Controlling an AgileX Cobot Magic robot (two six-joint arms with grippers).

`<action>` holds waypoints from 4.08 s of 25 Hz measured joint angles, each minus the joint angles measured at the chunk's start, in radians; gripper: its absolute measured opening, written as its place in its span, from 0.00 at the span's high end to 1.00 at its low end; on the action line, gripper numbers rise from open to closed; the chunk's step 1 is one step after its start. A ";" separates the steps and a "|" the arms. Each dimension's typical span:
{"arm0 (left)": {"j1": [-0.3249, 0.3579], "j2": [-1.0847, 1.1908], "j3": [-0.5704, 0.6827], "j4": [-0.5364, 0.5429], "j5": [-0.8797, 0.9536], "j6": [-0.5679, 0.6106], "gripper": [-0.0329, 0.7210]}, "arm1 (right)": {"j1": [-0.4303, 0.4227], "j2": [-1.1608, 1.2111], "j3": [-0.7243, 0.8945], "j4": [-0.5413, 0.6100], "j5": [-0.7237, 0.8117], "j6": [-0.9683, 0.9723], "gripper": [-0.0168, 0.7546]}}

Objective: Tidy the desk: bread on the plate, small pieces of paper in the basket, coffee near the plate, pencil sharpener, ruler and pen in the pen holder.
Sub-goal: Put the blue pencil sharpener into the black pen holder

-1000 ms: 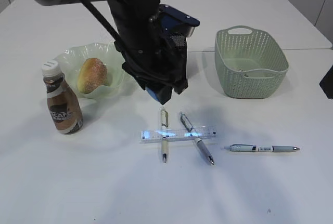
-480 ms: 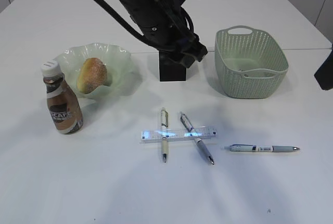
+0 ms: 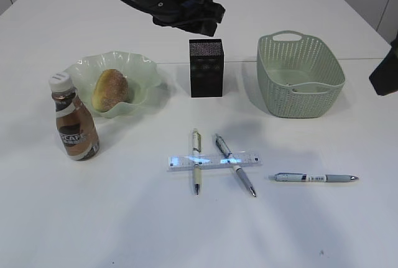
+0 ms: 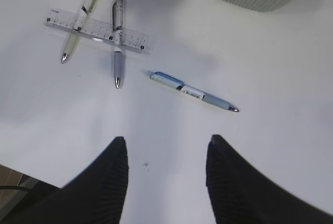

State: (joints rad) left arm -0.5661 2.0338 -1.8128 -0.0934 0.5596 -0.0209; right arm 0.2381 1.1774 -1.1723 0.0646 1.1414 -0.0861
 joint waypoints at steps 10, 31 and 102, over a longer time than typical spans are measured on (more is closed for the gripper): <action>0.024 0.002 0.000 -0.062 -0.141 0.015 0.50 | 0.000 0.000 0.000 0.000 -0.021 -0.001 0.47; 0.075 0.152 0.000 -0.475 -0.349 0.220 0.50 | 0.000 0.000 0.002 0.005 -0.021 -0.001 0.47; 0.074 0.308 -0.081 -0.793 -0.433 0.351 0.50 | 0.000 0.003 0.002 0.005 -0.054 -0.008 0.48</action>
State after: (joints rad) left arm -0.4926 2.3419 -1.8940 -0.8868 0.1268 0.3304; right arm 0.2381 1.1808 -1.1707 0.0699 1.0874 -0.0946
